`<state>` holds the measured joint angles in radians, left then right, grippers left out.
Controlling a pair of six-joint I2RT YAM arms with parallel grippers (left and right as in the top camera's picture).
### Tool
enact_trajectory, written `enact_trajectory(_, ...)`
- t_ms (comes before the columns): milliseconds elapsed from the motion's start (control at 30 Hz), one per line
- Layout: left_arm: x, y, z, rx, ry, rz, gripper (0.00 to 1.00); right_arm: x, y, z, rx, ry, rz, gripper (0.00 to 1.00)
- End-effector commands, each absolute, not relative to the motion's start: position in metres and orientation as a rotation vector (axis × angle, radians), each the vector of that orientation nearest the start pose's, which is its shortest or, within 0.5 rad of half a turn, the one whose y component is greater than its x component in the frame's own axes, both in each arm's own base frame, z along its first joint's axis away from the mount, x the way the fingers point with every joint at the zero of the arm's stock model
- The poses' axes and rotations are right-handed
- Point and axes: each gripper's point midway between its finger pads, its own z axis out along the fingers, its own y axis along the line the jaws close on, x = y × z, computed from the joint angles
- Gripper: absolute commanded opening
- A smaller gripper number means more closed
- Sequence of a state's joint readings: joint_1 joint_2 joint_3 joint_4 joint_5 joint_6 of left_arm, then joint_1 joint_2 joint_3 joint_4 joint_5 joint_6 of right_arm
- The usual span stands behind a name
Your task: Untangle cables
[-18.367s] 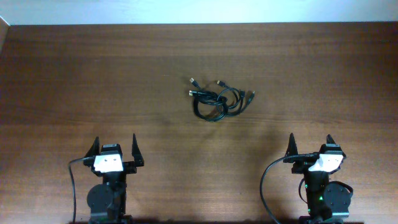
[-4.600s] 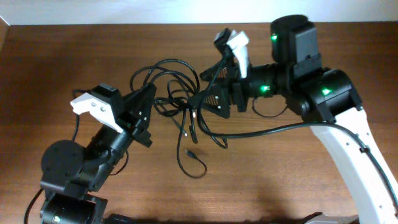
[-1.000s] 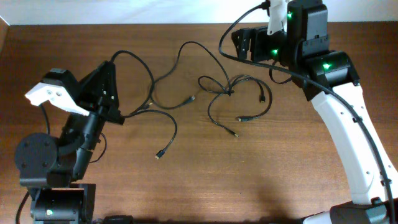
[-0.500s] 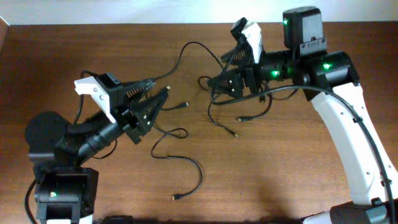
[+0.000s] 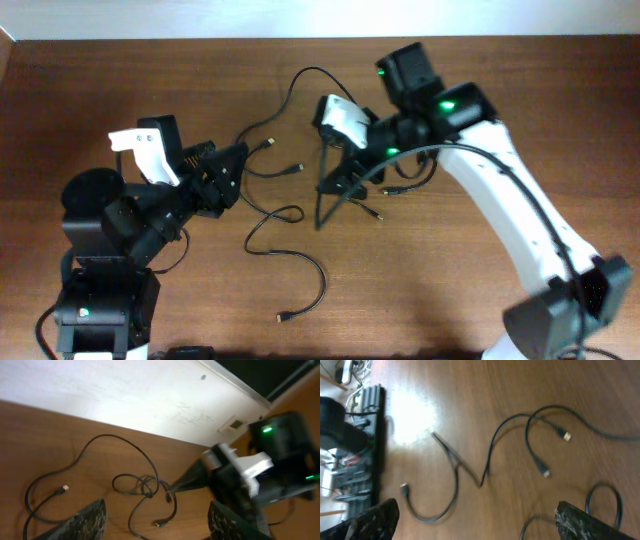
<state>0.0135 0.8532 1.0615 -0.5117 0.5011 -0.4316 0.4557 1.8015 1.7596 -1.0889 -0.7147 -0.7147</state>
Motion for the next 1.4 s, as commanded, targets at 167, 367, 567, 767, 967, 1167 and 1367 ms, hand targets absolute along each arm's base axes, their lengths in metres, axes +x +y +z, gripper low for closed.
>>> enact_trajectory(167, 0.295, -0.064, 0.357, -0.204, 1.888, -0.722, 0.66, 0.349, 0.287, 0.183, -1.489, 2.163, 0.773, 0.99)
enact_trajectory(367, 0.298, -0.055, 0.356, -0.28, 1.881, -0.69, 0.66, 0.312, 0.326, 0.192, -1.916, 1.635, 0.779, 1.0)
enact_trajectory(567, 0.302, -0.043, 0.355, -0.426, 1.86, -0.691, 0.66, 0.275, 0.347, 0.171, -2.189, 1.25, 0.719, 0.82)
enact_trajectory(767, 0.302, -0.043, 0.355, -0.426, 1.859, -0.69, 0.67, 0.259, 0.342, 0.122, -2.194, 1.272, 0.803, 0.57)
enact_trajectory(967, 0.302, -0.042, 0.355, -0.427, 1.859, -0.689, 0.68, 0.255, 0.352, 0.114, -2.129, 1.187, 0.863, 0.04)
enact_trajectory(1167, 0.302, -0.04, 0.355, -0.436, 1.856, -0.677, 0.69, 0.273, 0.351, 0.112, -2.141, 1.215, 0.74, 0.04)
enact_trajectory(1367, 0.303, -0.036, 0.355, -0.451, 1.851, -0.655, 0.72, 0.31, 0.355, 0.176, -2.034, 1.295, 0.522, 0.04)
